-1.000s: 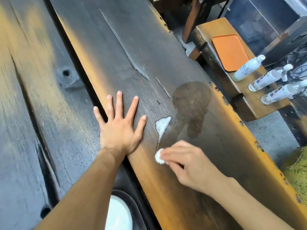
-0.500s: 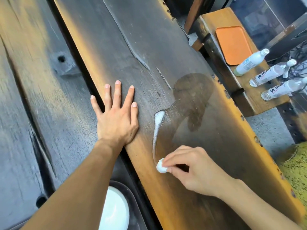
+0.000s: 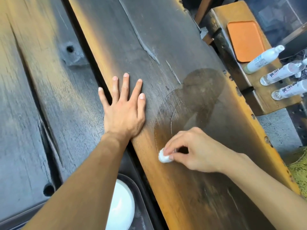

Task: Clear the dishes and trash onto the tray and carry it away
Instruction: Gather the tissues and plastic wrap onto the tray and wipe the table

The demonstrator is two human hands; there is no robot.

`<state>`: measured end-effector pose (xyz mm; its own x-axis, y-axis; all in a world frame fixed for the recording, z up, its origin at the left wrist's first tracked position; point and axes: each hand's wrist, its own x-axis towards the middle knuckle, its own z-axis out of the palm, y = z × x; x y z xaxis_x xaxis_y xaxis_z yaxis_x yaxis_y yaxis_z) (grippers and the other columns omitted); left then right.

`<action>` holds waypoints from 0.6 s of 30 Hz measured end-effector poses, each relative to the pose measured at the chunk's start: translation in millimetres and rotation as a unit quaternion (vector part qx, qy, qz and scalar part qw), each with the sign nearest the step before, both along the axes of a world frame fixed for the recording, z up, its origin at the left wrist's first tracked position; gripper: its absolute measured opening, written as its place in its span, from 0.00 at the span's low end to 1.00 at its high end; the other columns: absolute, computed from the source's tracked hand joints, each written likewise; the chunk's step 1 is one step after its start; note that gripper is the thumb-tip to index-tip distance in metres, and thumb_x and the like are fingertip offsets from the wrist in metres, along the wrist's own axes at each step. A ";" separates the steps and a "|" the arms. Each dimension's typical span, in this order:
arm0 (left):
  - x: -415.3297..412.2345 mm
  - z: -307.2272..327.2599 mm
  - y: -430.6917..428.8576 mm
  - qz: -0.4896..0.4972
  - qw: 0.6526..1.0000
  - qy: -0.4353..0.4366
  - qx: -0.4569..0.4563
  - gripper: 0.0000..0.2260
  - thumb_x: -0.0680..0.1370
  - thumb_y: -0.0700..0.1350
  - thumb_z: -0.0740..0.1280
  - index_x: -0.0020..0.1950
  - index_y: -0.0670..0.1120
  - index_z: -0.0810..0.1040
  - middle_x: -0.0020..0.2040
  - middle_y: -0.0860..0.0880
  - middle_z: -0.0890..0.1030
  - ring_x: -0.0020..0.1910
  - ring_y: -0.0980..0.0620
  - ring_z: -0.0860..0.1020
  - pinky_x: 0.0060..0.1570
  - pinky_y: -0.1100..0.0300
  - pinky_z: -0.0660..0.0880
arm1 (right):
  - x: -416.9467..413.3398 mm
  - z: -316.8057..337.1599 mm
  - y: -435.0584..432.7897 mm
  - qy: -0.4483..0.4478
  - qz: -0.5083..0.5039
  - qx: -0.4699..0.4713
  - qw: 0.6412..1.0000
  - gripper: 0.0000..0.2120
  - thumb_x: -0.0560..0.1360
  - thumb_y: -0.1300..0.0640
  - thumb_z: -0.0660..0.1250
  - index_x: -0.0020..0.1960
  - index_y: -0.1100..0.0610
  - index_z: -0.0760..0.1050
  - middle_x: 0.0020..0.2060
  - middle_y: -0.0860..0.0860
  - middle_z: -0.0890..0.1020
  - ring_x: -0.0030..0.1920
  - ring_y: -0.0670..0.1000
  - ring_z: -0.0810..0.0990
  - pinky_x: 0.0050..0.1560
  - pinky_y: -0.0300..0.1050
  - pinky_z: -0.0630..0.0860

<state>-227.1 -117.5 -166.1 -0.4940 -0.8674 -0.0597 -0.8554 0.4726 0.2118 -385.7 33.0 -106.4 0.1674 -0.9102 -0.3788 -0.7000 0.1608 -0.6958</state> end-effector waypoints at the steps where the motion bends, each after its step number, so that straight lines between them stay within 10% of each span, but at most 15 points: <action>1: 0.3 0.1 0.1 0.000 1.000 -0.001 -0.002 0.25 0.83 0.57 0.42 0.80 0.58 0.55 0.82 0.50 0.51 0.81 0.45 0.46 0.73 0.32 0.43 | -4.8 3.7 7.6 -0.019 0.008 0.047 0.999 0.06 0.73 0.55 0.74 0.49 0.48 0.86 0.47 0.38 0.86 0.49 0.40 0.83 0.55 0.42 0.78; 8: 0.3 -0.5 -0.4 0.002 1.000 -0.004 -0.004 0.25 0.83 0.57 0.42 0.80 0.58 0.56 0.82 0.50 0.52 0.81 0.44 0.47 0.73 0.32 0.43 | -69.5 -12.2 -45.6 0.001 -0.375 -0.143 0.916 0.06 0.72 0.52 0.74 0.48 0.47 0.86 0.45 0.43 0.87 0.46 0.44 0.86 0.57 0.51 0.80; 13: 0.7 -1.6 -0.8 0.004 1.000 -0.005 -0.003 0.25 0.83 0.57 0.42 0.80 0.58 0.55 0.82 0.50 0.51 0.81 0.45 0.47 0.73 0.32 0.43 | -18.0 -22.1 -34.2 0.089 -0.204 -0.212 0.952 0.07 0.71 0.61 0.75 0.48 0.53 0.86 0.48 0.47 0.87 0.48 0.48 0.85 0.54 0.46 0.79; 18: 0.4 0.4 -0.2 0.001 1.000 -0.008 -0.005 0.25 0.82 0.57 0.43 0.80 0.58 0.56 0.82 0.50 0.52 0.81 0.45 0.47 0.73 0.32 0.44 | 28.1 -9.2 44.1 -0.046 -0.009 -0.082 0.995 0.07 0.73 0.59 0.74 0.51 0.53 0.86 0.50 0.42 0.86 0.51 0.40 0.82 0.55 0.40 0.77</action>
<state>-226.7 -117.8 -165.7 -0.4909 -0.8692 -0.0594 -0.8598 0.4724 0.1940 -357.6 77.1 -115.7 0.1776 -0.9619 -0.2078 -0.6297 0.0512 -0.7752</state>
